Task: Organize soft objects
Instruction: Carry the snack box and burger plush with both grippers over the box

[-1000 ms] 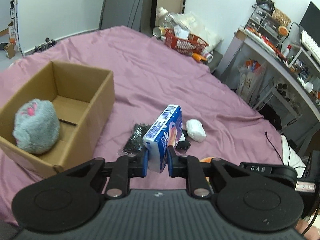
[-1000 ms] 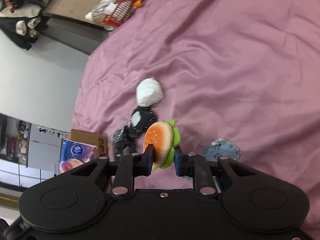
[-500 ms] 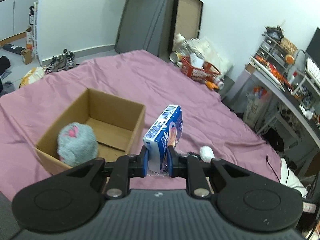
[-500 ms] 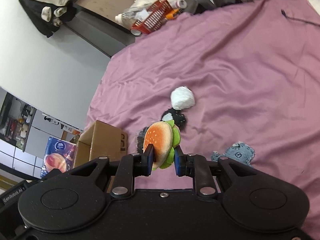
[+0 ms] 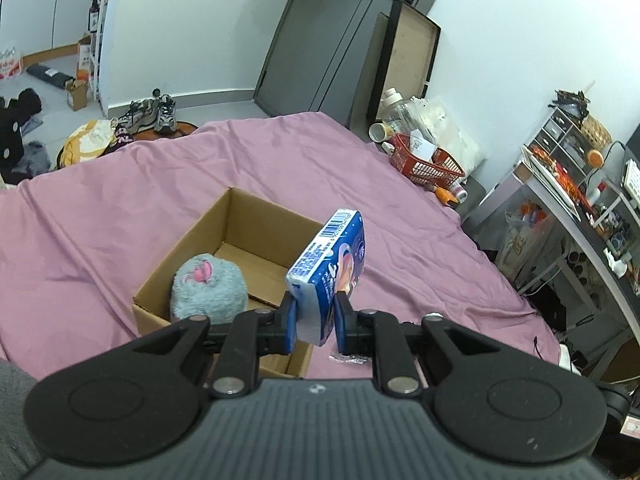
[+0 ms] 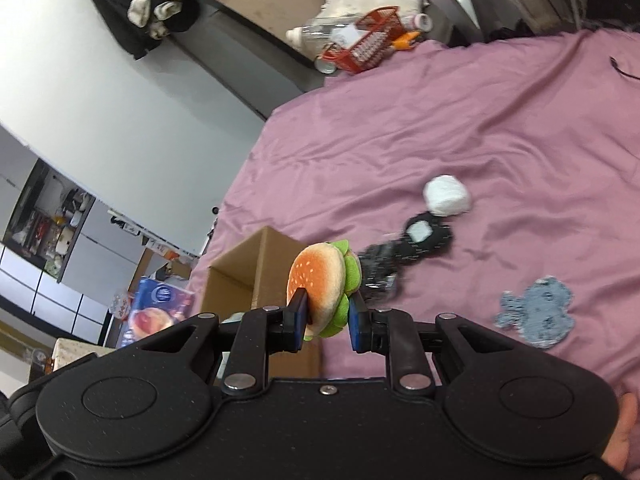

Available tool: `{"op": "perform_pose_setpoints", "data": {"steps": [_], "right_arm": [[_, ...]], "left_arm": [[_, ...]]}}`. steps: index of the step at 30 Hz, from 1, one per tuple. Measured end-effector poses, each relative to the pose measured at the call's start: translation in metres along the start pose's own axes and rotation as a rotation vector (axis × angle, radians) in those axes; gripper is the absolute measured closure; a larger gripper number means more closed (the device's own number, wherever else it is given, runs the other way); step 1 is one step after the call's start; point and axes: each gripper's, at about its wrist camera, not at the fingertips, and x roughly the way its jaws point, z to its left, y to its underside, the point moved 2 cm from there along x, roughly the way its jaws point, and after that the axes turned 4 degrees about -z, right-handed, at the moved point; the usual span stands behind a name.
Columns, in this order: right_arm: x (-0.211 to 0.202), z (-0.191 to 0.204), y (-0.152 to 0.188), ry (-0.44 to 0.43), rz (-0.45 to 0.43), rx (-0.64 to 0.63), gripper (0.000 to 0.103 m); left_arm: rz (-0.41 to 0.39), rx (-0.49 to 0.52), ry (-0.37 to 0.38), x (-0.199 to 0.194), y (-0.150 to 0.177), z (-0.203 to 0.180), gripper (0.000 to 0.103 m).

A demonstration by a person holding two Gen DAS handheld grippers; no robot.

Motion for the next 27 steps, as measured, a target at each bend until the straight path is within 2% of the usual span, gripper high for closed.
{"op": "perform_pose_setpoints", "data": {"steps": [27], "right_arm": [[0.052, 0.086, 0.011, 0.056, 0.072, -0.128, 0.082]], "left_arm": [[0.148, -0.182, 0.079, 0.055, 0.021, 0.053, 0.085]]}}
